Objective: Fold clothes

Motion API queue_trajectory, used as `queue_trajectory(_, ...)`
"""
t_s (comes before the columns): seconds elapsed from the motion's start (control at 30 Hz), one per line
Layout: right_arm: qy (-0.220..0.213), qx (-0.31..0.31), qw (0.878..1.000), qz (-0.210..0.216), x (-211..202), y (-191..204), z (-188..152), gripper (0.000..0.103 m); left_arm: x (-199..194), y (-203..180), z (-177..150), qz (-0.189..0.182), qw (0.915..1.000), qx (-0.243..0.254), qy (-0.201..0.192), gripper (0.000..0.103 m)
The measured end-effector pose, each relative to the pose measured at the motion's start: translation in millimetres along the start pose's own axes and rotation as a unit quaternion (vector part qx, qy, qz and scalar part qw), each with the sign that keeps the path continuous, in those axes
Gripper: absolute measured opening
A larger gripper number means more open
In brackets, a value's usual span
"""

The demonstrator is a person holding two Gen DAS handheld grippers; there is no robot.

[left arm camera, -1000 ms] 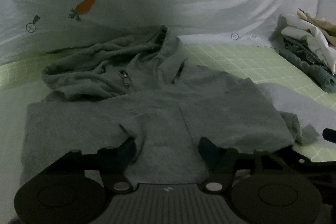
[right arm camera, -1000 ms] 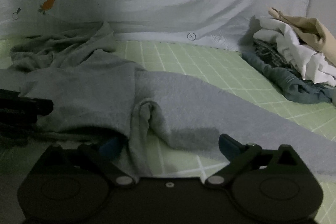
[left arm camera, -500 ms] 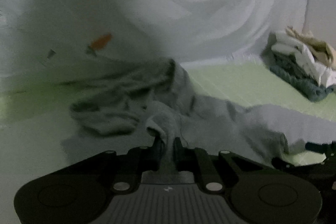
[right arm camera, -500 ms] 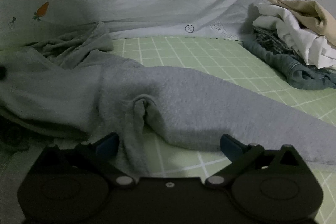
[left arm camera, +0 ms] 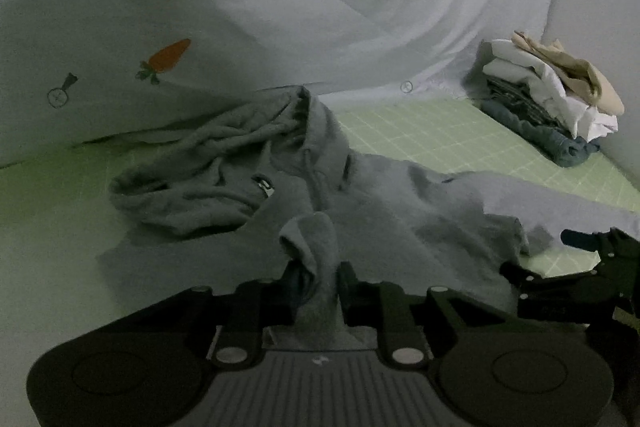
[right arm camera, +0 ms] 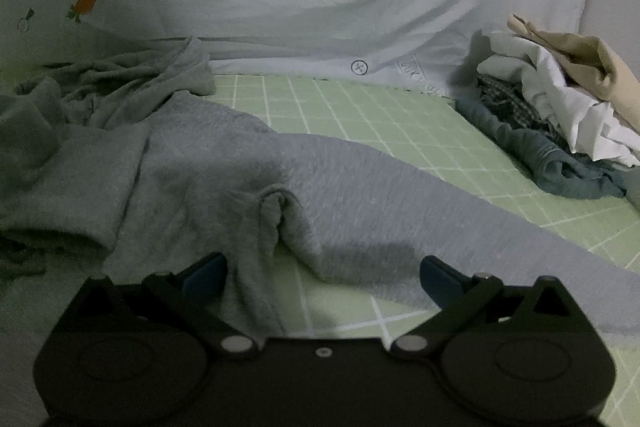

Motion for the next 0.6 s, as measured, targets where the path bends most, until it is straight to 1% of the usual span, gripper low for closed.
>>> queue_trajectory(0.13,-0.004,-0.004,1.0,-0.011,-3,2,1,0.103,-3,6,5,-0.002,0.9991,-0.038,-0.022,0.023)
queue_trajectory(0.23,-0.008,-0.007,1.0,-0.019,-5,4,1,0.103,-2,6,8,0.0,0.9992,-0.035,-0.022,0.022)
queue_trajectory(0.27,-0.009,-0.008,1.0,-0.022,-6,4,1,0.102,-1,6,8,0.002,0.9993,-0.033,-0.019,0.022)
queue_trajectory(0.33,-0.018,-0.005,0.999,-0.03,-14,8,6,0.093,0,8,7,0.005,0.9995,-0.029,-0.013,0.022)
queue_trajectory(0.37,-0.028,0.01,0.999,-0.024,-21,10,11,0.091,1,9,6,0.007,0.9995,-0.028,-0.01,0.022)
queue_trajectory(0.43,-0.048,0.04,0.998,-0.007,-35,16,21,0.091,2,13,4,0.01,0.9994,-0.033,-0.008,0.022)
queue_trajectory(0.47,-0.051,0.049,0.997,0.015,-38,21,26,0.091,3,16,3,0.011,0.9992,-0.038,-0.005,0.021)
queue_trajectory(0.53,-0.047,0.061,0.994,0.071,-35,35,35,0.081,5,21,0,0.015,0.9986,-0.051,0.0,0.021)
queue_trajectory(0.57,-0.042,0.066,0.992,0.096,-31,42,38,0.065,6,23,-1,0.017,0.9984,-0.055,0.001,0.021)
queue_trajectory(0.6,-0.032,0.075,0.99,0.119,-26,47,41,0.051,7,25,-2,0.019,0.9981,-0.058,0.002,0.021)
Point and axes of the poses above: each gripper's, at about its wrist camera, not at the fingertips, and x roughly the way its jaws point, y to its left, z to its top, the point moved 4 cm from there along x, roughly the way its jaws point, and after that the axes turned 5 degrees about -z, right-handed, at the moved point
